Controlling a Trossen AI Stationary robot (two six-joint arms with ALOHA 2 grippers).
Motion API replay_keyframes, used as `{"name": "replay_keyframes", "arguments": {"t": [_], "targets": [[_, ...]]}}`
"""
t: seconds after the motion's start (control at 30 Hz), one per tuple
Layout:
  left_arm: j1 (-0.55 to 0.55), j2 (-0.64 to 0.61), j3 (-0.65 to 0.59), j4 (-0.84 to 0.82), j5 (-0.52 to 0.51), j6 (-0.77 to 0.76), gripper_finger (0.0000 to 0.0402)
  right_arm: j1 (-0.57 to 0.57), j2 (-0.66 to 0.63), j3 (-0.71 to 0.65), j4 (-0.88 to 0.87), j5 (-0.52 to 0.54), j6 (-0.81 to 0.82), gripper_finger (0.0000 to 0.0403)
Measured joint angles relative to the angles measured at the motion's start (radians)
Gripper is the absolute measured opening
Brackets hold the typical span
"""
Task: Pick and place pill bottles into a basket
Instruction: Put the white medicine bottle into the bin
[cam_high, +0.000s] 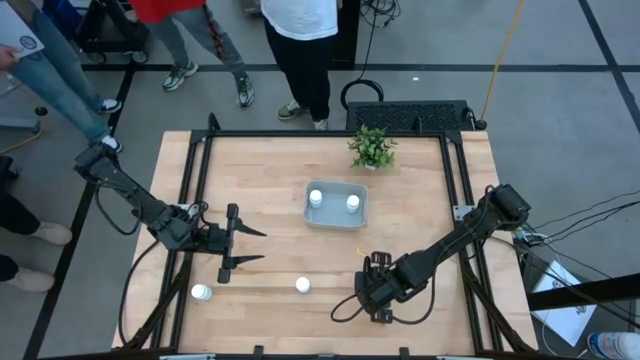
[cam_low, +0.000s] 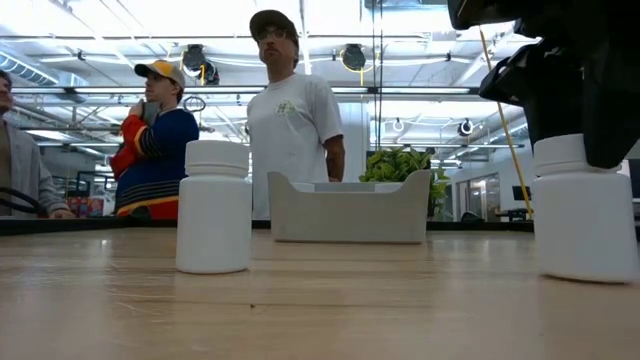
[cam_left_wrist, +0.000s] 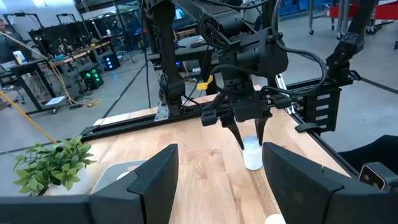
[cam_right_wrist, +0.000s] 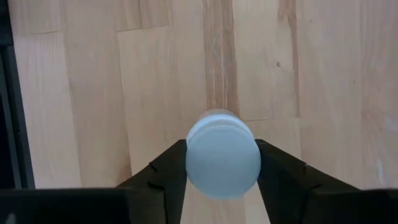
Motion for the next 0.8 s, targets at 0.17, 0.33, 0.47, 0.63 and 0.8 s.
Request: {"name": "replay_keyframes", "arguments": {"t": [0.17, 0.33, 0.47, 0.63, 0.8], "targets": [[0.000, 0.000, 0.000, 0.000, 0.000, -0.001, 0.0239, 0.000, -0.034, 0.000, -0.003, 0.037, -0.018, 0.0151], [0.000, 0.000, 0.000, -0.001, -0.006, -0.003, 0.0239, 0.001, -0.114, 0.000, -0.004, 0.139, -0.043, 0.0151], [0.000, 0.000, 0.000, -0.001, -0.008, -0.003, 0.0239, 0.011, -0.199, 0.000, -0.002, 0.253, -0.077, 0.0151], [0.000, 0.000, 0.000, -0.001, -0.009, -0.003, 0.0239, 0.031, -0.292, 0.000, 0.007, 0.421, -0.134, 0.0151], [0.000, 0.000, 0.000, -0.001, -0.010, -0.003, 0.0239, 0.059, -0.346, 0.000, 0.063, 0.614, -0.234, 0.0151]]}}
